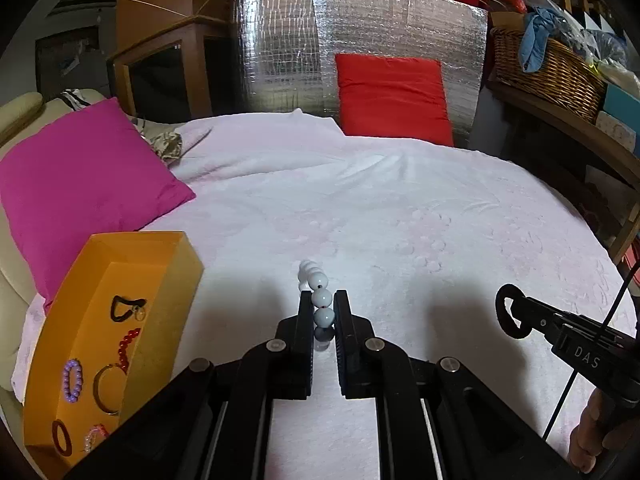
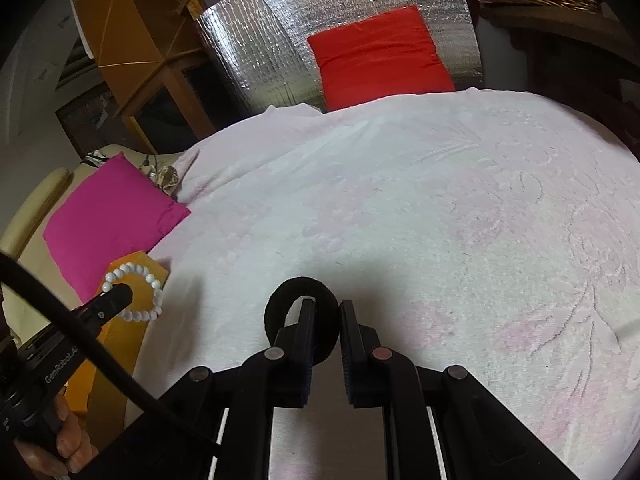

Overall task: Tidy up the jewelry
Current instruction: 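Carry the white bracelet and black ring over the orange box with both tools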

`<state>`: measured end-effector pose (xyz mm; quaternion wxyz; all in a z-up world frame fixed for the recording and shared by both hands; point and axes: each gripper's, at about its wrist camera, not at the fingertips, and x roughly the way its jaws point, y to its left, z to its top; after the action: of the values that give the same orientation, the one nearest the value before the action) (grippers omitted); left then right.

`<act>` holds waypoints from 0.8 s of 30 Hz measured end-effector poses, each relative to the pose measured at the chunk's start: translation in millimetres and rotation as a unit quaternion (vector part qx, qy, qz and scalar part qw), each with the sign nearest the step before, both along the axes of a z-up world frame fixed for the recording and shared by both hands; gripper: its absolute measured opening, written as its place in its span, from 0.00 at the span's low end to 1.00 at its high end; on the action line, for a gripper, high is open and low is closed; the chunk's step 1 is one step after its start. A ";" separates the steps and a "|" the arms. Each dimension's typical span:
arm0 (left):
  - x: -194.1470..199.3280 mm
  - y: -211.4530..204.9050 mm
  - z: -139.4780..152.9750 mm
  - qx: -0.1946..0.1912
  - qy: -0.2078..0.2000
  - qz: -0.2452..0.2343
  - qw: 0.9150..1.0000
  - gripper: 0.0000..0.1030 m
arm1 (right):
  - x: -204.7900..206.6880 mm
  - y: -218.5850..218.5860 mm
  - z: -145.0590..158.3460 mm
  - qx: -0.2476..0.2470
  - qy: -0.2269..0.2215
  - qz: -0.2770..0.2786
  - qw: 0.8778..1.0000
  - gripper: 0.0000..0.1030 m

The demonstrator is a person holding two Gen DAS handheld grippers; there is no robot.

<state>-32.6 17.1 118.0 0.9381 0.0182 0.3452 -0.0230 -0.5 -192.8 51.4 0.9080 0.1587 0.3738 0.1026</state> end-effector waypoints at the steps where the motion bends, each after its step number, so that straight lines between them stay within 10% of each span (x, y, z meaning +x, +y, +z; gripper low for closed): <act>1: -1.5 1.5 1.1 0.001 -0.002 0.002 1.000 0.09 | -0.3 1.3 0.6 -0.001 -0.002 0.000 1.000 0.13; 24: -55.9 47.8 19.8 0.018 -0.035 0.084 0.996 0.09 | -7.1 22.1 7.4 0.011 -0.039 0.033 0.999 0.13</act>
<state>-88.5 64.8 137.8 0.9476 0.0064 0.3132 0.0629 -7.6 -170.7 58.8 0.9161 0.1520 0.3422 0.1432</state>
